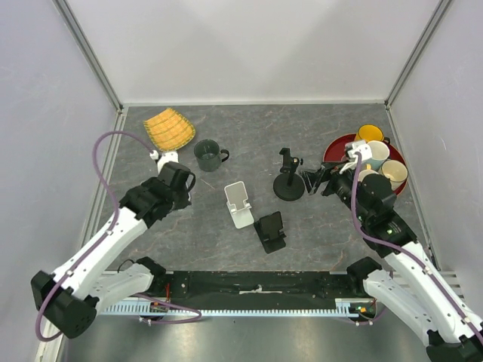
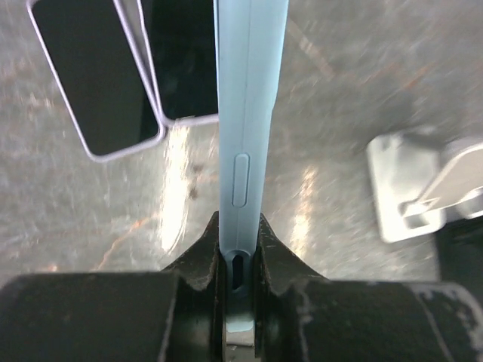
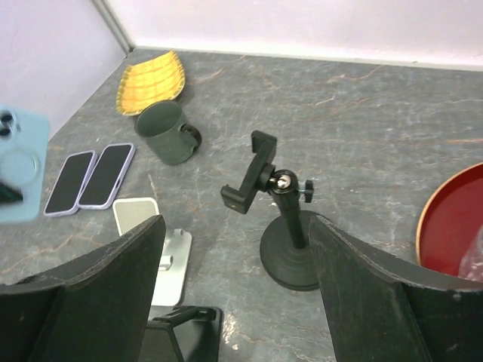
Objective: Remove the phone from the phone stand
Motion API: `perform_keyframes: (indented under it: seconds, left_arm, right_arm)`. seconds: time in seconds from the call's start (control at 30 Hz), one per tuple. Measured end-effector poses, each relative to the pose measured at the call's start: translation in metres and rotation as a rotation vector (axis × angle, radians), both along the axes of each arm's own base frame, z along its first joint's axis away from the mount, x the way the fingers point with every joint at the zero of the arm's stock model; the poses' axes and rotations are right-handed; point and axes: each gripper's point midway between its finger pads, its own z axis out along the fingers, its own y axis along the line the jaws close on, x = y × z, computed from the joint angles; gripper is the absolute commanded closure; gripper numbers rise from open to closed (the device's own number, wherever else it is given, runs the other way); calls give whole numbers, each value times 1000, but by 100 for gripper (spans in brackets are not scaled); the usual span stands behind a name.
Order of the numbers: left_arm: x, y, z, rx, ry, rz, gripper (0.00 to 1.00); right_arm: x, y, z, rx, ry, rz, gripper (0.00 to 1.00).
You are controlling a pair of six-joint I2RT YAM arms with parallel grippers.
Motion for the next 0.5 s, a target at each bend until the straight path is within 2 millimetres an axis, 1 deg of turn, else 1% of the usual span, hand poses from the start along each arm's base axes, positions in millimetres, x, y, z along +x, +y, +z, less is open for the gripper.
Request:
perform_keyframes:
  seconds: [0.07, 0.17, 0.23, 0.5]
  left_arm:
    - [-11, 3, -30, 42, 106, -8, 98]
    - [-25, 3, -62, 85, 240, -24, 98]
    - [-31, 1, -76, 102, 300, -40, 98]
    - [-46, -16, -114, 191, 442, -127, 98]
  right_arm:
    - [0, -6, 5, 3, -17, -32, 16]
    - [0, -15, 8, 7, -31, -74, 15]
    - [0, -18, 9, 7, -34, -93, 15]
    - [2, -26, 0, -5, -20, -139, 15]
